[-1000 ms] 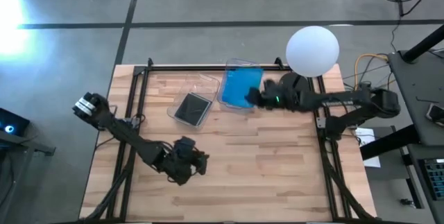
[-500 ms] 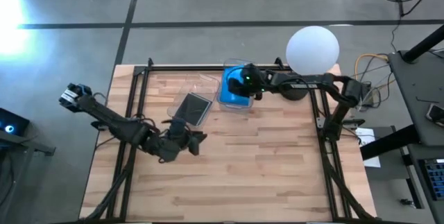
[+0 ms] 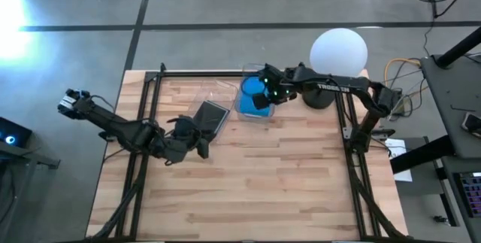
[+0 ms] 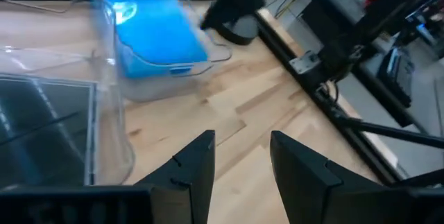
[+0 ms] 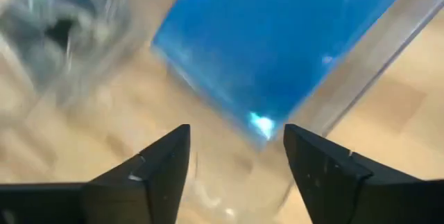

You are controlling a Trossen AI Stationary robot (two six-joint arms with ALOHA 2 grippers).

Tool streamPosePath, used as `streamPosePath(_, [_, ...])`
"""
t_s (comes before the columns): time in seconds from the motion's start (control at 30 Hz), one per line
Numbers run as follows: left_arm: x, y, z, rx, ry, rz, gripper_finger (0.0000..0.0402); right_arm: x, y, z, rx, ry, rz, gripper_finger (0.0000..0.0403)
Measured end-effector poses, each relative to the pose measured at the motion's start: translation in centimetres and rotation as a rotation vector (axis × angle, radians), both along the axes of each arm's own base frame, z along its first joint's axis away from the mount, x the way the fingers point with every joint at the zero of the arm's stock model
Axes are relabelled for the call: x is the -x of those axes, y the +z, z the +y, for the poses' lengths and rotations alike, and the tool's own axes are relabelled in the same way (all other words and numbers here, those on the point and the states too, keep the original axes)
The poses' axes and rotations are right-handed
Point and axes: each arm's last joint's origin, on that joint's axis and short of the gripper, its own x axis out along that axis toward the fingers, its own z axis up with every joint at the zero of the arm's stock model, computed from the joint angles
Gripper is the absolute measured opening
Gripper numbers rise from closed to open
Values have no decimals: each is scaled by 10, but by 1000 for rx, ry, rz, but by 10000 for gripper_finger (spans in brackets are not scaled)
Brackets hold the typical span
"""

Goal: Pick & place jewel cases by type
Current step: Return to Home Position

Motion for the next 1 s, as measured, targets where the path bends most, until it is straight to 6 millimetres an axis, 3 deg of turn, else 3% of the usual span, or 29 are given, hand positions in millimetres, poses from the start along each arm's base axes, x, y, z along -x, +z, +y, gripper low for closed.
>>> streamPosePath(0.1, [5, 1, 7, 9, -6, 33, 122, 4, 5, 27, 8, 162, 55, 238])
streamPosePath(0.23, [12, 0, 12, 15, -12, 80, 122, 15, 7, 87, 141, 480, 154, 248])
streamPosePath(0.4, [20, -11, 12, 53, -121, 251, 122, 33, -18, 161, 190, 767, 199, 237])
streamPosePath(0.5, [25, -22, 10, 94, -208, 419, 122, 44, -35, 193, 245, 840, 213, 227])
streamPosePath(0.57, [28, -31, 10, 141, -212, 522, 122, 44, -42, 203, 237, 823, 190, 220])
streamPosePath(0.7, [22, -52, 4, 209, -255, 624, 122, 40, -43, 205, 224, 706, 120, 206])
streamPosePath(0.83, [5, -82, 2, 188, -230, 655, 122, 36, -39, 206, 239, 647, 82, 192])
streamPosePath(1.0, [-24, -107, 16, 125, -116, 633, 122, 33, -36, 205, 243, 583, 64, 177])
